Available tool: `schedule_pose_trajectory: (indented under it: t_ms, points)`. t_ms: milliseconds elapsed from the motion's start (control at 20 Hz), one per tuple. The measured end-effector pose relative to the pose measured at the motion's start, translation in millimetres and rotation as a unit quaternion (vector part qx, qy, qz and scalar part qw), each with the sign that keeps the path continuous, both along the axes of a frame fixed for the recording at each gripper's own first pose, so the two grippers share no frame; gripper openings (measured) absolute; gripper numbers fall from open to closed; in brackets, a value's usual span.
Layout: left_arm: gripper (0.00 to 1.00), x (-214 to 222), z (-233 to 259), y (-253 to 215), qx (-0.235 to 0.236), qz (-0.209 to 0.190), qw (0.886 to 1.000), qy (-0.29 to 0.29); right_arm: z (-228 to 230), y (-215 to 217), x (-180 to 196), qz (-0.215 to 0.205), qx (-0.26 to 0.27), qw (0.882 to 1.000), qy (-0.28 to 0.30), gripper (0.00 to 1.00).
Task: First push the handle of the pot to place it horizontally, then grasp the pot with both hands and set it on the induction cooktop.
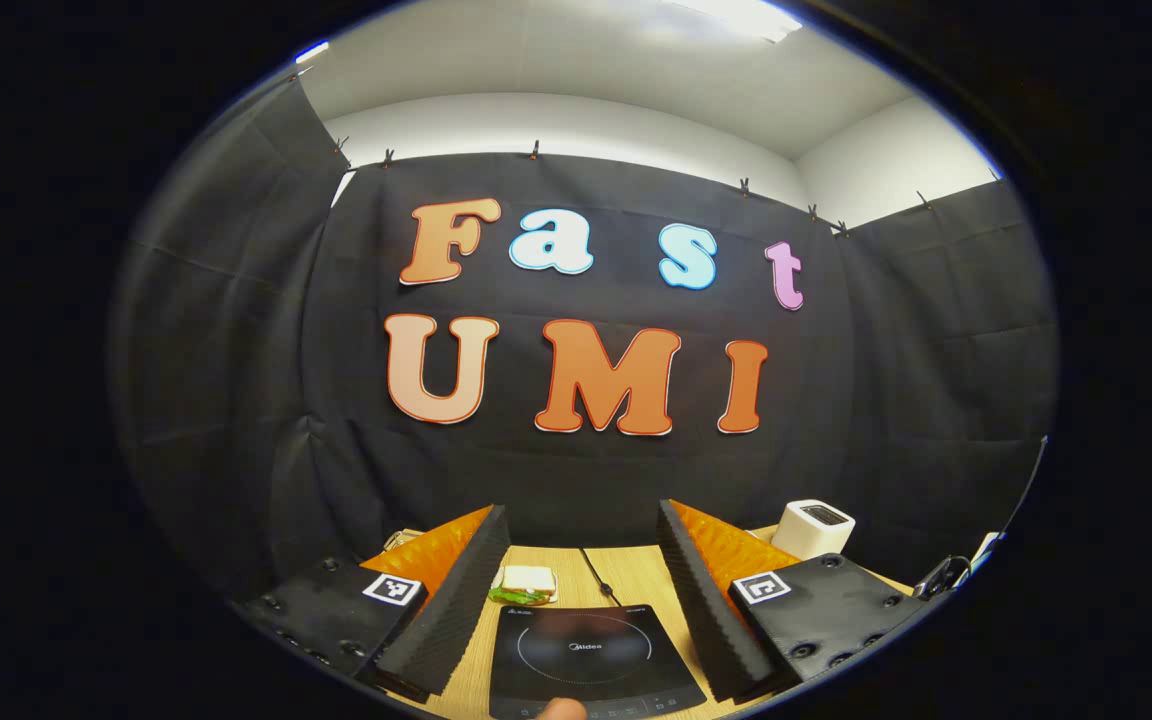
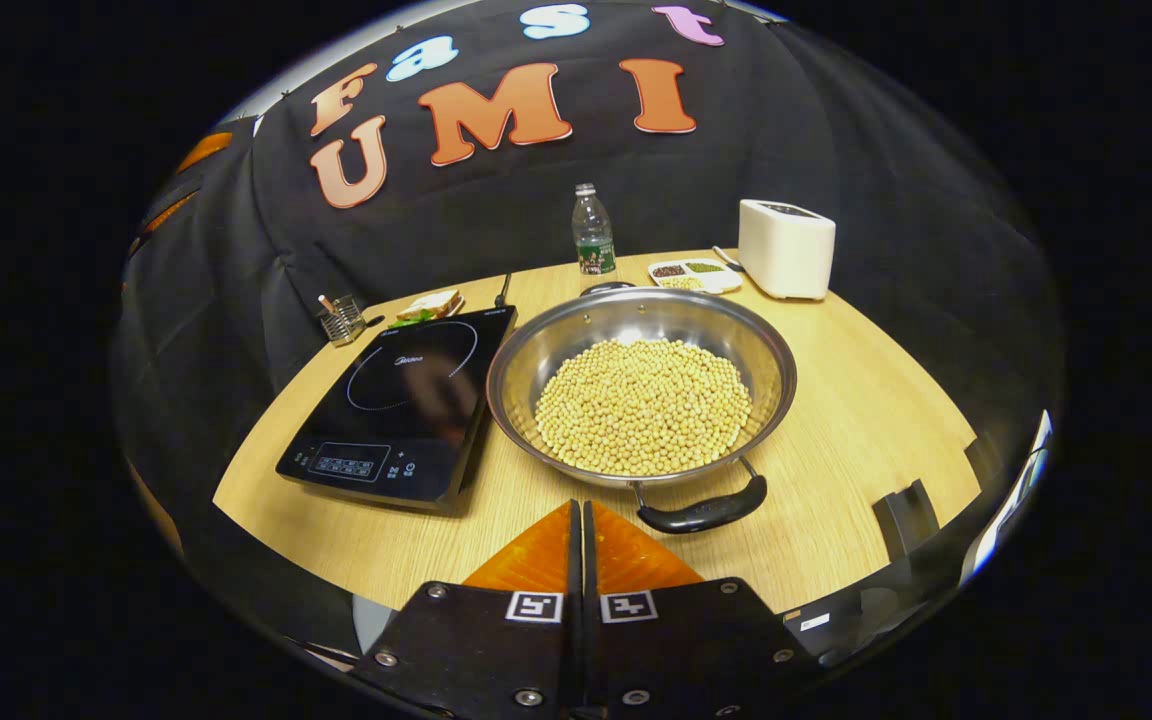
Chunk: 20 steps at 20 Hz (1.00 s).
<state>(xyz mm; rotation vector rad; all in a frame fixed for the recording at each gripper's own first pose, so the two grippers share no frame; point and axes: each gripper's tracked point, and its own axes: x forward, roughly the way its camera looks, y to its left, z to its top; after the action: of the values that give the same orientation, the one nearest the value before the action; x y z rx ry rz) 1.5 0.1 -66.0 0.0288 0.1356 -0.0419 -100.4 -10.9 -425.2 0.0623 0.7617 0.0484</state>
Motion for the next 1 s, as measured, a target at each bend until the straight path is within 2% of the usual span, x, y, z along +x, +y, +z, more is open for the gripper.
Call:
schedule_pose_trajectory:
  t_ms: [350, 500, 650, 800, 1000]
  points:
    - [0.97, 6, -4, -2, 0.001, 0.000, 1.000, 0.008, -23, -18, 1, -0.021, -0.007, 0.999, 0.024, 0.00]
    - [0.98, 7, -2, -7, 0.004, -0.004, 1.000, 0.005, -24, -16, 1, -0.023, 0.014, 0.999, 0.032, 0.00]
    - [0.96, 6, -1, -12, 0.006, -0.010, 1.000, 0.004, -29, -28, 1, -0.030, -0.007, 0.999, 0.033, 0.00]
    - [0.97, 6, 0, -14, 0.008, -0.013, 1.000, 0.004, -35, -51, 2, -0.058, -0.023, 0.997, 0.042, 0.00]
    - [0.98, 7, 7, -14, 0.013, -0.011, 1.000, -0.006, -34, -57, 1, -0.077, 0.014, 0.996, 0.048, 0.00]
